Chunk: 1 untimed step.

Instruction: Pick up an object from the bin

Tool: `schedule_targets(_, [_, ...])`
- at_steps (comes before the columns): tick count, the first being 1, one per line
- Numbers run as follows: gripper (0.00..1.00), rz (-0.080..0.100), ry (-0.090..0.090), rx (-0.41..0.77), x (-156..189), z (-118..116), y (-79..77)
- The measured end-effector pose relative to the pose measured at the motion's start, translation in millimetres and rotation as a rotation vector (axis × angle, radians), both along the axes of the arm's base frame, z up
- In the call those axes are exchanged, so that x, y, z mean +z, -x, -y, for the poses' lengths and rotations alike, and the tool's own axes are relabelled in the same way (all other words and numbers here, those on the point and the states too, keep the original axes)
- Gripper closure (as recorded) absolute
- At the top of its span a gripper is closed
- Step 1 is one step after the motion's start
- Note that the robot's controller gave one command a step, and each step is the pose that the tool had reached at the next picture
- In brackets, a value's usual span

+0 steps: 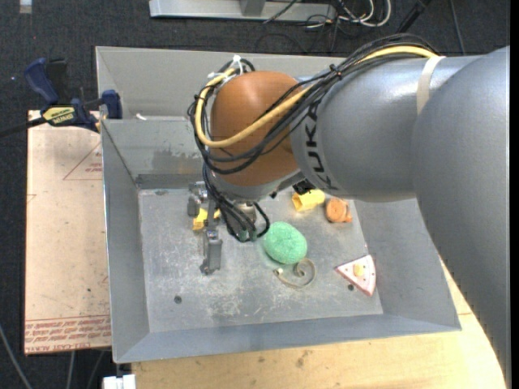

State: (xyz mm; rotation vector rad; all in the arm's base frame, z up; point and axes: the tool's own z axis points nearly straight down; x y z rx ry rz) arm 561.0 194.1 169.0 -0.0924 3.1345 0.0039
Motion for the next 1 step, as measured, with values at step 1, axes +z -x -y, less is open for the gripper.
schedule_targets(1, [0.0,0.002,0.001,0.037,-9.0,50.0,-76.2])
